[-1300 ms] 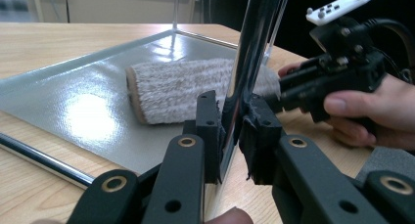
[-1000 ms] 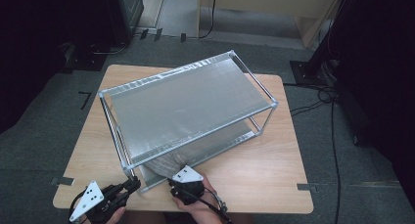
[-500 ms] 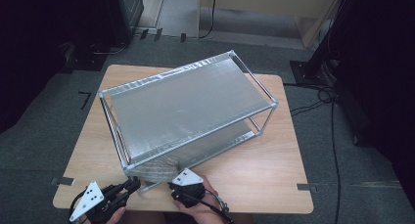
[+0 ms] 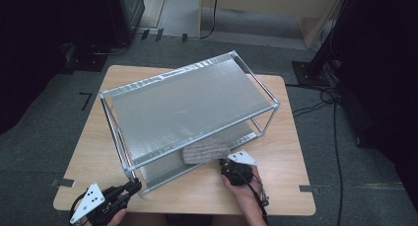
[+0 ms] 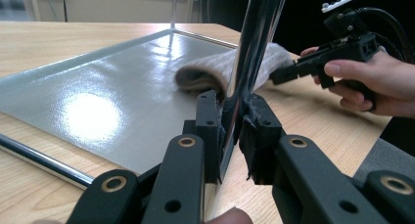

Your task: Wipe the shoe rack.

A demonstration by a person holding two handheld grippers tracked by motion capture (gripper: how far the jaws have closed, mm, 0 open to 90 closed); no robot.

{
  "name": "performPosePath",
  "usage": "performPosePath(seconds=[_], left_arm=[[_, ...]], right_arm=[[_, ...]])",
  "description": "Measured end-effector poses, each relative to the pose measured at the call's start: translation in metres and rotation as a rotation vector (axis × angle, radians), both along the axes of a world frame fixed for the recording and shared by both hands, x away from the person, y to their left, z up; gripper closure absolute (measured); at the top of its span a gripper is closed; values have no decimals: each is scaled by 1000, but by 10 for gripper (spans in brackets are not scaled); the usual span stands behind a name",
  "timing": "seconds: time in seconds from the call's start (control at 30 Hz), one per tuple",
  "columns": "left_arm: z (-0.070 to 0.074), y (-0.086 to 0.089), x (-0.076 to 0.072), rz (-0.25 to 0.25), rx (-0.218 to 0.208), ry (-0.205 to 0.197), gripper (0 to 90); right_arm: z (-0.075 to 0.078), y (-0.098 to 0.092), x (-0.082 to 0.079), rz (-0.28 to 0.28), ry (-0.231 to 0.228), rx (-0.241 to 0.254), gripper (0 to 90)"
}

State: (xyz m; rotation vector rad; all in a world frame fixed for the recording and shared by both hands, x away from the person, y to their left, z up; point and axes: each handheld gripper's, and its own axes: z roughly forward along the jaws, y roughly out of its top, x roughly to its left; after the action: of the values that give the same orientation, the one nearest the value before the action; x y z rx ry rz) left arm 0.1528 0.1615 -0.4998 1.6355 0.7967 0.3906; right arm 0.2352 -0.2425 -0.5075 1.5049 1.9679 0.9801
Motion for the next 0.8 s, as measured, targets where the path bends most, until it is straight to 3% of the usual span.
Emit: performPosePath(seconds=[0.13, 0.27, 0.37, 0.57, 0.8], left_arm=[[0, 0, 0, 1, 0, 1, 792], [0, 0, 0, 0, 0, 0, 792], [0, 0, 0, 1, 1, 1, 792], [0, 0, 0, 0, -1, 1, 792], [0, 0, 0, 0, -1, 1, 792]], right_arm=[[1, -23, 4, -98, 1, 22, 661], [-1, -15, -1, -70, 8, 31, 664], [-3, 6, -7, 6, 3, 20, 663], [-4, 70, -26, 217, -17, 9, 664], [-2, 130, -46, 459, -43, 57, 665]])
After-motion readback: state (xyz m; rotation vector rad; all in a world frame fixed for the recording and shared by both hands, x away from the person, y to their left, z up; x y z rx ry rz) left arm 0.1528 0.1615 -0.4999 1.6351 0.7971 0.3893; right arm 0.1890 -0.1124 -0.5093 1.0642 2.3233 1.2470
